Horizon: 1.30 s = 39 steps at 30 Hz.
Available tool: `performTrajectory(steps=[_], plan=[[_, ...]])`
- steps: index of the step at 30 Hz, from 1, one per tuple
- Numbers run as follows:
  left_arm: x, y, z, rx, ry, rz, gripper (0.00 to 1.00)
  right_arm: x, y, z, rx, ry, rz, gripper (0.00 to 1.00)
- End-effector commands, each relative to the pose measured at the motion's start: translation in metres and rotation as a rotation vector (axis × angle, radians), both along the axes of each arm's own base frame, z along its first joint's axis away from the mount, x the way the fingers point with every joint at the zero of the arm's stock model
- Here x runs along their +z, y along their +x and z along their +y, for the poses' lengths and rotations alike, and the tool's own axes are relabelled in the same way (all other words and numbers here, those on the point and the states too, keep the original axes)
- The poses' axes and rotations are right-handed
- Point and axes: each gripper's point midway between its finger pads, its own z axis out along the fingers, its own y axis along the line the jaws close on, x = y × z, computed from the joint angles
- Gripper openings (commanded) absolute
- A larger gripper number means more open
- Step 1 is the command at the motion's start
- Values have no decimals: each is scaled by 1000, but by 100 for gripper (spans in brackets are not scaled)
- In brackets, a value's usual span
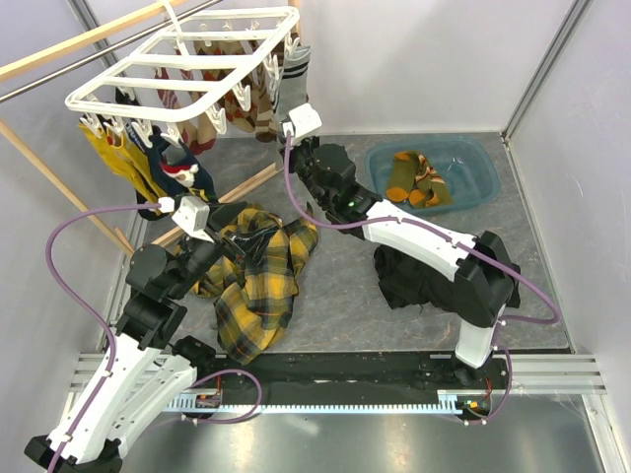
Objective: Remove the socks clipped to the hanger
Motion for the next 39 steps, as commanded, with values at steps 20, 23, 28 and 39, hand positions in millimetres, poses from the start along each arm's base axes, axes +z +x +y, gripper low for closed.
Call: performTrajectory(steps=[20, 23, 28, 39], plan=[[-6, 18, 18, 140, 20, 25, 97, 86, -114, 22, 475, 264, 97, 0], [-7, 19, 17, 137, 25, 25, 97, 89, -123, 26, 518, 286, 115, 0], [-6, 26, 23, 185, 49, 20, 95, 90, -127, 27, 529, 344, 182, 0], [28, 53, 21, 242, 49, -24, 92, 123, -144, 30, 635, 490, 208, 0]])
